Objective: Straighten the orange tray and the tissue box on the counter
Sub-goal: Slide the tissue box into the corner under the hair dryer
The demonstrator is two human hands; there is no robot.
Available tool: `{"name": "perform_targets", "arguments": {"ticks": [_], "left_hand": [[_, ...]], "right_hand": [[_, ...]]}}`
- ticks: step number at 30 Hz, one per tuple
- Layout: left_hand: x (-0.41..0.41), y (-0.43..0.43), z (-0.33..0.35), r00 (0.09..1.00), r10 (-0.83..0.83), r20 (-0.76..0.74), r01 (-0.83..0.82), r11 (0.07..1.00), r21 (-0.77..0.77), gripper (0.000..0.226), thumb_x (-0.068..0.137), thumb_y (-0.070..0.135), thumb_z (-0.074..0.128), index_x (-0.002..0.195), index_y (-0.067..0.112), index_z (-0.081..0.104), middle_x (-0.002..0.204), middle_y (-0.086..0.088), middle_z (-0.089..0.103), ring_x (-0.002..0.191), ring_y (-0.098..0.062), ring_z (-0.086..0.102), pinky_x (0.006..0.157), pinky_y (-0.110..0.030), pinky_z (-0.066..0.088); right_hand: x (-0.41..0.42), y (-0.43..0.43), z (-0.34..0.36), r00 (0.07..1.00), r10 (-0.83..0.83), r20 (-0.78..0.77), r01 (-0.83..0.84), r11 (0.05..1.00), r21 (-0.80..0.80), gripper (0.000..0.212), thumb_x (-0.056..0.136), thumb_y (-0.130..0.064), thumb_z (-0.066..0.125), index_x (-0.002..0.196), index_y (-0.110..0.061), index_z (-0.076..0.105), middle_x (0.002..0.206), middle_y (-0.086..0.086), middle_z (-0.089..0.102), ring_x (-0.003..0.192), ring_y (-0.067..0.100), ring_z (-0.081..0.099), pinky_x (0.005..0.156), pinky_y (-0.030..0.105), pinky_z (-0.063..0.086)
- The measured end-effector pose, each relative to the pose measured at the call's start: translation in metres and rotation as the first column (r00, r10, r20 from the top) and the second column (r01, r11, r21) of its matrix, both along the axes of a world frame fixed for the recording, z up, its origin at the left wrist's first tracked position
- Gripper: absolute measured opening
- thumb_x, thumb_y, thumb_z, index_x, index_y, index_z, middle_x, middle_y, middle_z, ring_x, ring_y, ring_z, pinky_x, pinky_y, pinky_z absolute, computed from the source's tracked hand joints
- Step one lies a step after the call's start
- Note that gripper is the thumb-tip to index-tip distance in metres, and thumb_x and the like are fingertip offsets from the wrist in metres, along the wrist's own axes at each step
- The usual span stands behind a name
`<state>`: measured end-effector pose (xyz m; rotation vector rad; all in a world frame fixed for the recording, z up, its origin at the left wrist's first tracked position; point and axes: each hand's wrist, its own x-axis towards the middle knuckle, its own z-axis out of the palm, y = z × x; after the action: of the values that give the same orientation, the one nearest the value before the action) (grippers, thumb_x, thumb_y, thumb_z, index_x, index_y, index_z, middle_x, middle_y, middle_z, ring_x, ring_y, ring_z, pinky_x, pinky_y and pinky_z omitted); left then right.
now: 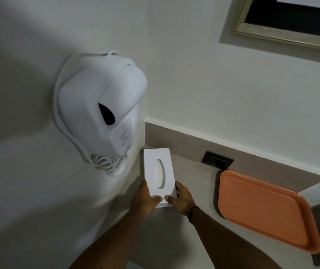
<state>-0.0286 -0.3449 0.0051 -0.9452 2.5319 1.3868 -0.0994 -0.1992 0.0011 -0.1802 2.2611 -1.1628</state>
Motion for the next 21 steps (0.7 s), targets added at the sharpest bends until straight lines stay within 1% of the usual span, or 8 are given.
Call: {"name": "perform_targets", "arguments": {"ticks": [5, 11, 14, 16, 17, 19, 20, 21], "left_hand": [[-0.014, -0.029, -0.009, 0.999, -0.038, -0.008, 0.038, 0.999, -0.008, 0.089, 0.078, 0.031, 0.084, 0.149, 0.023, 0.03, 0.153, -0.001, 0.045, 0.141, -0.026, 0.045, 0.116, -0.046, 0.042], [-0.023, -0.047, -0.018, 0.998, -0.06, -0.019, 0.06, 0.998, 0.017, 0.09, 0.075, 0.026, 0.086, 0.148, 0.021, 0.033, 0.151, -0.001, 0.048, 0.138, -0.025, 0.047, 0.111, -0.04, 0.041], [-0.022, -0.05, -0.022, 0.997, -0.069, -0.025, 0.069, 0.998, 0.006, 0.09, 0.075, 0.027, 0.086, 0.148, 0.021, 0.033, 0.15, -0.001, 0.047, 0.138, -0.024, 0.047, 0.105, -0.031, 0.039], [-0.021, -0.048, -0.02, 0.997, -0.078, -0.017, 0.078, 0.997, -0.004, 0.09, 0.077, 0.028, 0.084, 0.149, 0.02, 0.03, 0.152, -0.002, 0.045, 0.139, -0.025, 0.046, 0.103, -0.029, 0.037], [-0.022, -0.046, -0.018, 0.997, -0.083, -0.012, 0.083, 0.997, -0.003, 0.09, 0.079, 0.028, 0.083, 0.15, 0.019, 0.027, 0.154, -0.002, 0.043, 0.14, -0.026, 0.044, 0.107, -0.031, 0.038], [-0.02, -0.041, -0.013, 0.996, -0.092, 0.018, 0.092, 0.995, -0.023, 0.092, 0.084, 0.03, 0.078, 0.154, 0.018, 0.019, 0.159, -0.004, 0.036, 0.145, -0.028, 0.039, 0.117, -0.043, 0.039], [-0.018, -0.039, -0.01, 0.995, -0.092, 0.029, 0.093, 0.995, -0.046, 0.094, 0.086, 0.032, 0.076, 0.155, 0.018, 0.015, 0.162, -0.005, 0.033, 0.147, -0.029, 0.037, 0.118, -0.048, 0.038], [-0.015, -0.037, -0.006, 0.996, -0.089, 0.028, 0.091, 0.992, -0.084, 0.093, 0.087, 0.034, 0.074, 0.156, 0.017, 0.014, 0.163, -0.006, 0.031, 0.148, -0.03, 0.035, 0.118, -0.05, 0.038]], "right_hand": [[-0.012, -0.027, -0.006, 1.0, -0.017, 0.006, 0.017, 1.0, 0.007, 0.07, 0.088, -0.018, 0.081, 0.149, -0.017, 0.046, 0.148, 0.007, 0.056, 0.135, 0.033, 0.052, 0.115, 0.052, 0.046], [-0.021, -0.037, -0.013, 1.0, -0.028, 0.007, 0.027, 0.999, 0.023, 0.073, 0.085, -0.017, 0.084, 0.148, -0.015, 0.047, 0.146, 0.008, 0.057, 0.134, 0.034, 0.053, 0.114, 0.053, 0.047], [-0.023, -0.036, -0.013, 1.0, -0.026, 0.014, 0.025, 0.999, 0.021, 0.075, 0.084, -0.016, 0.085, 0.149, -0.015, 0.046, 0.148, 0.009, 0.057, 0.135, 0.034, 0.052, 0.114, 0.054, 0.047], [-0.023, -0.037, -0.013, 0.999, -0.027, 0.019, 0.027, 1.0, 0.011, 0.075, 0.085, -0.015, 0.084, 0.15, -0.015, 0.046, 0.149, 0.009, 0.056, 0.136, 0.034, 0.051, 0.115, 0.054, 0.046], [-0.021, -0.037, -0.012, 1.0, -0.018, 0.017, 0.018, 1.0, 0.009, 0.074, 0.086, -0.017, 0.083, 0.15, -0.015, 0.045, 0.149, 0.009, 0.055, 0.136, 0.034, 0.051, 0.115, 0.054, 0.046], [-0.017, -0.036, -0.011, 1.0, 0.012, -0.008, -0.012, 1.0, 0.016, 0.071, 0.089, -0.023, 0.081, 0.149, -0.018, 0.043, 0.149, 0.008, 0.055, 0.136, 0.034, 0.051, 0.114, 0.054, 0.047], [-0.014, -0.034, -0.01, 0.999, 0.028, -0.034, -0.027, 0.999, 0.033, 0.069, 0.091, -0.028, 0.079, 0.148, -0.021, 0.041, 0.149, 0.007, 0.054, 0.137, 0.033, 0.051, 0.114, 0.053, 0.048], [-0.011, -0.032, -0.009, 0.997, 0.047, -0.069, -0.043, 0.997, 0.066, 0.07, 0.093, -0.033, 0.076, 0.15, -0.022, 0.038, 0.153, 0.006, 0.051, 0.139, 0.033, 0.05, 0.115, 0.052, 0.047]]}}
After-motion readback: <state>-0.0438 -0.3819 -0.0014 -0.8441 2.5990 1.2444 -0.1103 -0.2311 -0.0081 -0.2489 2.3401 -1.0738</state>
